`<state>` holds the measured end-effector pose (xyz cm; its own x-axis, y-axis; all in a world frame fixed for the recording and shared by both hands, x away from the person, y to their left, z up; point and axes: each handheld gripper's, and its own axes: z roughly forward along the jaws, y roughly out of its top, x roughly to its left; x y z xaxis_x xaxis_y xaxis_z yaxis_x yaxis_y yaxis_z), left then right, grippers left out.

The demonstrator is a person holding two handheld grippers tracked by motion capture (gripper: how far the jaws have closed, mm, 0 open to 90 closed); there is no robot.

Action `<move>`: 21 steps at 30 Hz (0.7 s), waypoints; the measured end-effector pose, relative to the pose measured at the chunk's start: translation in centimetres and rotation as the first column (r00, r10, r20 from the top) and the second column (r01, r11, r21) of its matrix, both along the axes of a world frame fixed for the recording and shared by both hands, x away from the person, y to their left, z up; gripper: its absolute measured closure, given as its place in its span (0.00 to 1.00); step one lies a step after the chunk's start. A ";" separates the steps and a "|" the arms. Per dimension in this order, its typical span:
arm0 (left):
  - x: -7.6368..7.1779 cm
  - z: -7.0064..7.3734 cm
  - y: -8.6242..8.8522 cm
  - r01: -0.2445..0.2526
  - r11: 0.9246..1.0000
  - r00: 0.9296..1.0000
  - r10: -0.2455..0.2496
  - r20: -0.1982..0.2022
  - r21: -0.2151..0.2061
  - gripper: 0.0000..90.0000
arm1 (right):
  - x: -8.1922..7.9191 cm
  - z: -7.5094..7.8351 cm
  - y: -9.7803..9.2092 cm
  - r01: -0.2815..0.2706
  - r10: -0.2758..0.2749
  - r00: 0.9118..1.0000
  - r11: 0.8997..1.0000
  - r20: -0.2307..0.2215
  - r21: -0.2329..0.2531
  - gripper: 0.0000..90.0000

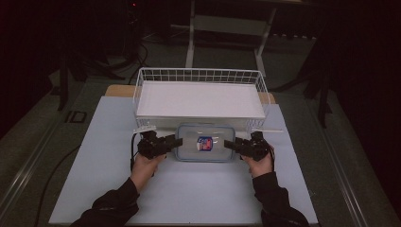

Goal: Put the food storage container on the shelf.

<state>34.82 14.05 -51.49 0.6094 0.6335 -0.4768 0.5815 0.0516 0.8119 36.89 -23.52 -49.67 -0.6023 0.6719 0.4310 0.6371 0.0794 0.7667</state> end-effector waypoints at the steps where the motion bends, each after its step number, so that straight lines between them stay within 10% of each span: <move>1: 0.1 0.0 0.0 0.001 1.000 1.000 -0.001 0.000 -0.005 0.58 | 0.0 0.0 0.0 -0.002 0.002 1.000 1.000 0.001 -0.002 0.49; 7: 0.4 -0.5 0.0 -0.008 1.000 1.000 0.009 0.019 -0.027 0.56 | 0.1 0.0 0.5 0.022 -0.022 0.999 1.000 0.023 -0.018 0.44; 21: 0.6 -0.2 -1.1 -0.101 0.991 0.987 0.088 0.136 0.090 0.52 | 0.6 -0.4 1.5 0.103 -0.101 0.993 0.994 0.067 -0.024 0.35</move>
<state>35.38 12.91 -51.70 0.5980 0.7303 -0.3304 0.4659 0.0187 0.8846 37.50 -21.97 -50.12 -0.5561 0.7423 0.3738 0.5916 0.0376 0.8053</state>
